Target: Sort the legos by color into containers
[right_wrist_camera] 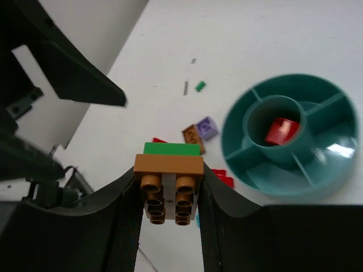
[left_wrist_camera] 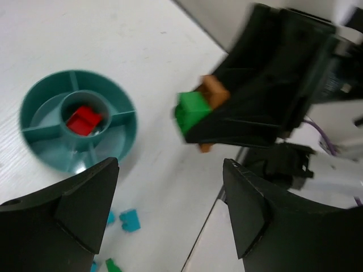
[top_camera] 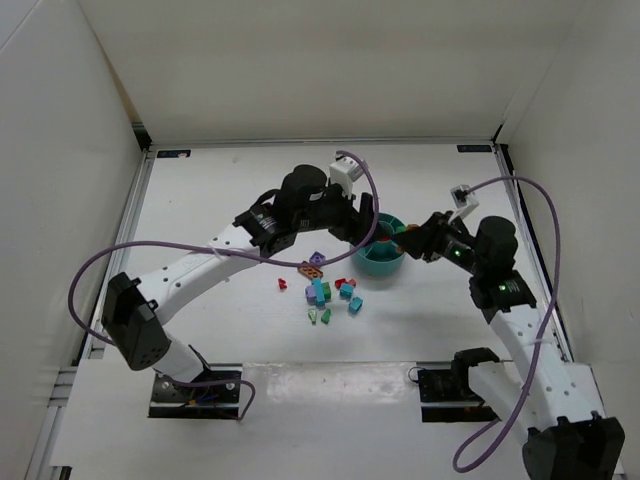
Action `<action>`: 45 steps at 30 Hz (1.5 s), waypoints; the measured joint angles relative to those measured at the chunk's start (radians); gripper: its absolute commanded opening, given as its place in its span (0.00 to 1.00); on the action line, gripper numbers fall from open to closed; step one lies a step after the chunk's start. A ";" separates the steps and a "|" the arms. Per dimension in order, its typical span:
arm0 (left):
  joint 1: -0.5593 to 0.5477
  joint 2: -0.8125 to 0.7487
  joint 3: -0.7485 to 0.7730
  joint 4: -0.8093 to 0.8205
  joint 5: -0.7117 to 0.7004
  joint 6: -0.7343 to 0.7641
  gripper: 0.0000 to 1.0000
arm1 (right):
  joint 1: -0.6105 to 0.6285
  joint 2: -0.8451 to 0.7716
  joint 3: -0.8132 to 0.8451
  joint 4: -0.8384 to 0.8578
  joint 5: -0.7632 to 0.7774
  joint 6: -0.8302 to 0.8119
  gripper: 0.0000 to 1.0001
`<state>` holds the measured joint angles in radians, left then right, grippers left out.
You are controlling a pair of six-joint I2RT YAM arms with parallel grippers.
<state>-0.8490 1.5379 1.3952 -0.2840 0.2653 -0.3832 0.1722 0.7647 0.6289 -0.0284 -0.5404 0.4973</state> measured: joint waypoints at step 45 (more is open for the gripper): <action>0.009 -0.217 -0.387 0.603 0.084 -0.090 0.65 | 0.200 0.236 0.034 0.675 -0.098 0.548 0.00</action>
<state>-0.8398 1.3205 1.0080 0.3191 0.3496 -0.4732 0.3721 1.0008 0.6632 0.6464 -0.6384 1.0454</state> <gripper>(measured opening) 0.690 0.416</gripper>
